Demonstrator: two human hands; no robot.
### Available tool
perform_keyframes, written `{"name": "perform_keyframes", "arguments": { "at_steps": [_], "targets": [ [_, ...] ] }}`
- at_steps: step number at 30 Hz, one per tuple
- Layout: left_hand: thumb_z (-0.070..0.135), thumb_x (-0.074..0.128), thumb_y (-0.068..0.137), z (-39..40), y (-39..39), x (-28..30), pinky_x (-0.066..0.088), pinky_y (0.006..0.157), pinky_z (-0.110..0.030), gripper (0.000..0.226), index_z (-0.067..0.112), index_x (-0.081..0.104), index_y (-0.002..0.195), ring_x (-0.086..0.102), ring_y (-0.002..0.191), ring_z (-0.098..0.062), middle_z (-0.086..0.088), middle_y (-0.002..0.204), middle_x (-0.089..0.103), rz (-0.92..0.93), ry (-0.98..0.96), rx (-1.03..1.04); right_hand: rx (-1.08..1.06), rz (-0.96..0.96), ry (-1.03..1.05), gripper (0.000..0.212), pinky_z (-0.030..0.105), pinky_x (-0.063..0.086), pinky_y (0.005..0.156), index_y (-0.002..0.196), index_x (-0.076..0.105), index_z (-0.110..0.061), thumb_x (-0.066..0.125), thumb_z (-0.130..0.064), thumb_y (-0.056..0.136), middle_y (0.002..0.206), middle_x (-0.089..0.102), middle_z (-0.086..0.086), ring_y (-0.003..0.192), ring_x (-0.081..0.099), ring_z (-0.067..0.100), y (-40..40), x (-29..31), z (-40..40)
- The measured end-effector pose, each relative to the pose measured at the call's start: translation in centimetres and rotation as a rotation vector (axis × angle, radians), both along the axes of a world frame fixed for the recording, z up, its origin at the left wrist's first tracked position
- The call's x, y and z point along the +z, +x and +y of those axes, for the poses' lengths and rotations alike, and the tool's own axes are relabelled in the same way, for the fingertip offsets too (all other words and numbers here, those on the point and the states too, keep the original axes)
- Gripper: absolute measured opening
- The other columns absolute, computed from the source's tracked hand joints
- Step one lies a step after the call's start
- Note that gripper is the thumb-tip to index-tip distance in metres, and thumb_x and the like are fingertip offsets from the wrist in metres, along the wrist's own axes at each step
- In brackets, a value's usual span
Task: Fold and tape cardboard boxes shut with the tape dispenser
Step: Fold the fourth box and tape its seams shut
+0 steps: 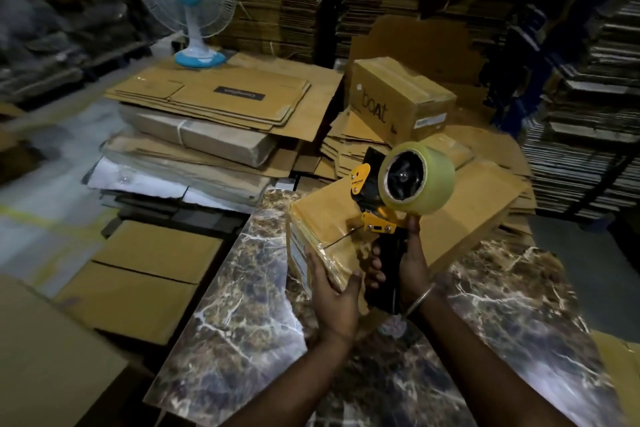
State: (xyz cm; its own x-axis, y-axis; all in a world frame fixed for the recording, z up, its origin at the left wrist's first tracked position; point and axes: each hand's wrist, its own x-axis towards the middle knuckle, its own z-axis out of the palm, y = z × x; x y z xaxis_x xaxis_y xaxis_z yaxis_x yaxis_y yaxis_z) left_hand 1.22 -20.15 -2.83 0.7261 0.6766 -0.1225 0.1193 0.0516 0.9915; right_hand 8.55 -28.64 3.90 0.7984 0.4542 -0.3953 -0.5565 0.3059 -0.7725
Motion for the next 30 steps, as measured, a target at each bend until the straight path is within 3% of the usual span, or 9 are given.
{"name": "perform_keyframes", "arguments": {
  "at_steps": [2,4,6,14,17,19,22,26,30],
  "targets": [
    [0.078,0.072,0.063,0.3,-0.1,-0.4,0.033,0.119,-0.043,0.116,0.041,0.013,0.156,0.03,0.148,-0.013,0.005,0.163,0.027,-0.018,-0.005,0.005,0.034,0.009,0.014,0.083,0.022,0.032,0.04,0.067,0.05,-0.009,0.033,-0.089,0.078,0.052,0.038,0.005,0.036,0.032,0.016,0.2,0.0,-0.2],
    [0.086,0.068,0.059,0.8,0.0,-1.2,0.034,0.118,-0.046,0.111,0.056,0.012,0.15,0.033,0.147,-0.014,0.004,0.162,0.03,-0.043,-0.008,-0.021,0.066,0.01,0.015,0.083,0.023,0.032,0.042,0.068,0.05,-0.009,0.036,-0.09,0.077,0.052,0.038,0.005,0.037,0.033,0.016,0.4,-0.1,-0.2],
    [0.081,0.071,0.064,1.4,0.2,-2.0,0.035,0.117,-0.05,0.102,0.066,0.012,0.146,0.035,0.146,-0.016,0.006,0.161,0.034,-0.041,0.008,-0.062,0.104,0.013,0.007,0.082,0.022,0.031,0.041,0.067,0.051,-0.009,0.035,-0.089,0.078,0.052,0.038,0.004,0.036,0.033,0.016,0.6,0.1,-0.1],
    [0.057,0.083,0.072,5.3,1.3,-1.5,0.04,0.113,-0.051,0.1,0.045,0.026,0.154,0.046,0.14,-0.018,0.005,0.153,0.046,0.024,-0.026,-0.242,0.275,-0.026,-0.045,0.081,0.024,0.03,0.043,0.066,0.054,-0.008,0.038,-0.086,0.079,0.054,0.04,0.006,0.036,0.033,0.017,1.3,0.8,1.3],
    [0.044,0.087,0.072,6.9,1.2,-0.1,0.046,0.109,-0.042,0.095,0.036,0.037,0.153,0.055,0.13,-0.011,0.009,0.144,0.056,0.05,0.008,-0.318,0.338,-0.006,-0.02,0.083,0.022,0.03,0.041,0.065,0.055,-0.007,0.051,-0.089,0.068,0.052,0.041,0.007,0.034,0.034,0.018,1.8,0.4,1.6],
    [0.021,0.083,0.079,8.1,1.0,1.2,0.048,0.106,-0.038,0.075,0.03,0.05,0.145,0.057,0.124,-0.009,0.01,0.142,0.056,0.053,0.019,-0.284,0.387,-0.002,-0.001,0.087,0.023,0.029,0.041,0.065,0.055,-0.006,0.068,-0.091,0.051,0.051,0.042,0.007,0.033,0.035,0.018,2.1,0.2,1.5],
    [0.017,0.061,0.097,9.7,1.3,3.8,0.052,0.077,-0.028,0.022,0.029,0.072,0.111,0.065,0.097,-0.01,0.009,0.113,0.07,0.08,0.045,-0.04,0.44,0.038,0.055,0.088,0.022,0.03,0.038,0.065,0.055,-0.003,0.081,-0.082,0.038,0.051,0.042,0.009,0.032,0.037,0.019,2.3,0.0,1.0],
    [0.038,0.041,0.106,10.7,3.6,8.3,0.046,0.054,-0.023,0.044,0.005,0.067,0.093,0.065,0.067,-0.022,-0.013,0.085,0.07,0.095,-0.406,-0.138,0.448,0.061,0.139,0.084,0.021,0.032,0.036,0.064,0.055,0.0,0.085,-0.075,0.041,0.05,0.041,0.011,0.031,0.037,0.02,2.0,-0.2,0.7],
    [0.056,0.045,0.099,11.2,4.9,10.5,0.057,0.056,-0.03,0.064,-0.004,0.065,0.093,0.068,0.075,-0.028,-0.017,0.078,0.071,0.269,-0.71,-0.33,0.448,0.071,0.207,0.079,0.022,0.026,0.04,0.065,0.055,-0.001,0.084,-0.073,0.052,0.052,0.04,0.011,0.033,0.036,0.019,1.7,-0.6,0.7]
  ]
}}
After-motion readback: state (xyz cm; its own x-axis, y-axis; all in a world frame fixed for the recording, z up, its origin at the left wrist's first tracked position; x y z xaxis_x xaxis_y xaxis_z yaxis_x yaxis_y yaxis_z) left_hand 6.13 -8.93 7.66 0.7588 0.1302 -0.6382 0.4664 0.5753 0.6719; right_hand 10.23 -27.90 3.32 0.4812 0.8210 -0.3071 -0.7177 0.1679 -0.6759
